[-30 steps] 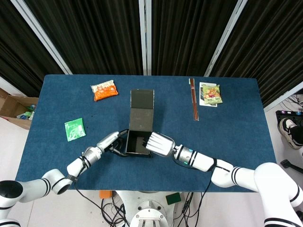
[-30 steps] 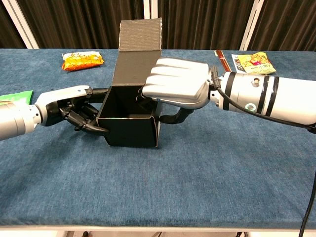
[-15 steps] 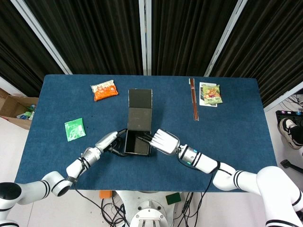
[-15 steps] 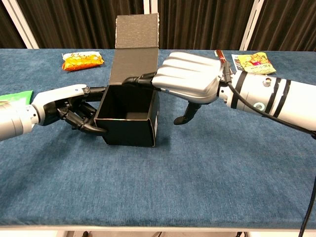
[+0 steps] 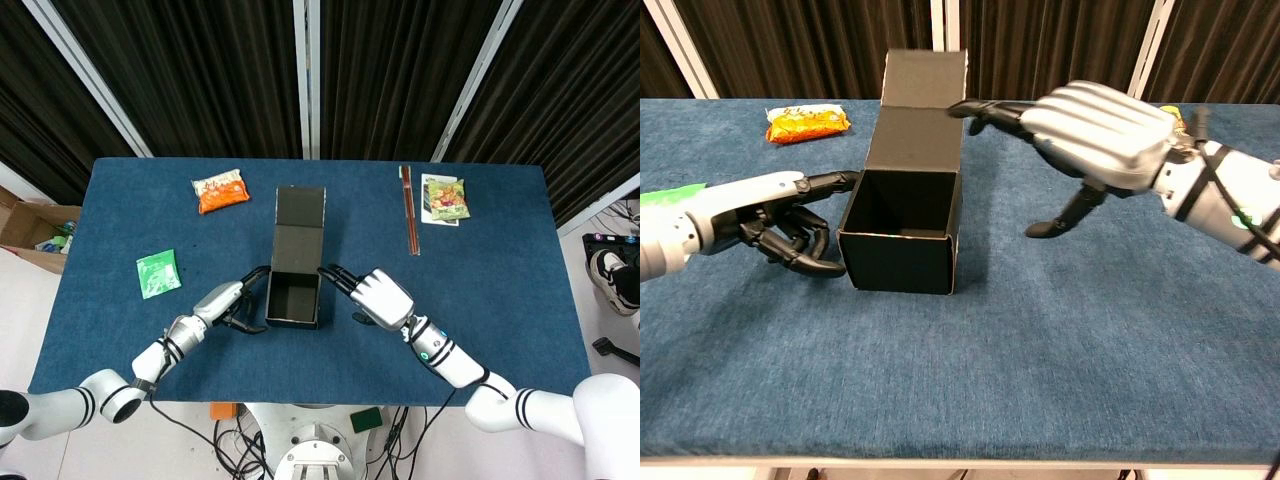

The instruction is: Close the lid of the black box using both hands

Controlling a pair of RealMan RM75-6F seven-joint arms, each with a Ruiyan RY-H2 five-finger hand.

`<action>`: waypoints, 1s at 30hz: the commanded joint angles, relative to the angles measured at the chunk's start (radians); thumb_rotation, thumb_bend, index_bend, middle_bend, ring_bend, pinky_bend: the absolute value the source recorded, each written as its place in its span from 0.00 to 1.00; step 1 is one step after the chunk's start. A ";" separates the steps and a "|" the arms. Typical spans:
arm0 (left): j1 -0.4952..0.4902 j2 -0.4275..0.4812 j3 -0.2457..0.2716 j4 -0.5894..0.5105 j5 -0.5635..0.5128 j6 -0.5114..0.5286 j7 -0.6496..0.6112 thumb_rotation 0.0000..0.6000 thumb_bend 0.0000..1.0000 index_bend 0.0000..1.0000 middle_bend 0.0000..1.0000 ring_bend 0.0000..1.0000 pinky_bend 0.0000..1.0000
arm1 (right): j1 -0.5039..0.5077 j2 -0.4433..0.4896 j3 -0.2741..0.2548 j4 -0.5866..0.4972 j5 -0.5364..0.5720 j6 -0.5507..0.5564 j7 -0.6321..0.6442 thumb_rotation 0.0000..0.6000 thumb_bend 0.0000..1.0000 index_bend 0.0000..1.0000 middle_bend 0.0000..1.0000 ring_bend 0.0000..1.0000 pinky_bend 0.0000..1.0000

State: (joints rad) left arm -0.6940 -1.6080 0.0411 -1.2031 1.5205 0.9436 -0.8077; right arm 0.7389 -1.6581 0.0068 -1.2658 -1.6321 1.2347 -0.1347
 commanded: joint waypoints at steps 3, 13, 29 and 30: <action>0.033 0.044 -0.003 -0.049 -0.024 0.020 0.032 0.85 0.12 0.00 0.00 0.60 0.83 | -0.083 0.050 -0.008 -0.125 0.125 -0.034 0.093 1.00 0.00 0.03 0.21 0.76 1.00; 0.023 0.029 -0.015 -0.035 -0.011 -0.014 -0.069 0.88 0.12 0.00 0.00 0.60 0.84 | -0.120 0.105 0.027 -0.215 0.199 -0.098 0.274 1.00 0.00 0.03 0.21 0.76 1.00; -0.060 -0.068 -0.028 0.100 0.034 -0.099 -0.266 0.99 0.12 0.00 0.00 0.61 0.84 | -0.120 0.246 0.126 -0.337 0.227 -0.106 0.321 1.00 0.00 0.03 0.21 0.76 1.00; -0.061 -0.072 -0.026 0.106 0.037 -0.097 -0.276 0.99 0.12 0.00 0.00 0.61 0.84 | -0.122 0.246 0.129 -0.337 0.230 -0.107 0.324 1.00 0.00 0.03 0.21 0.76 1.00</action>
State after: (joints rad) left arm -0.7502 -1.6742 0.0103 -1.1047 1.5513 0.8484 -1.0750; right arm 0.6180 -1.4126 0.1341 -1.6026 -1.4035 1.1286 0.1877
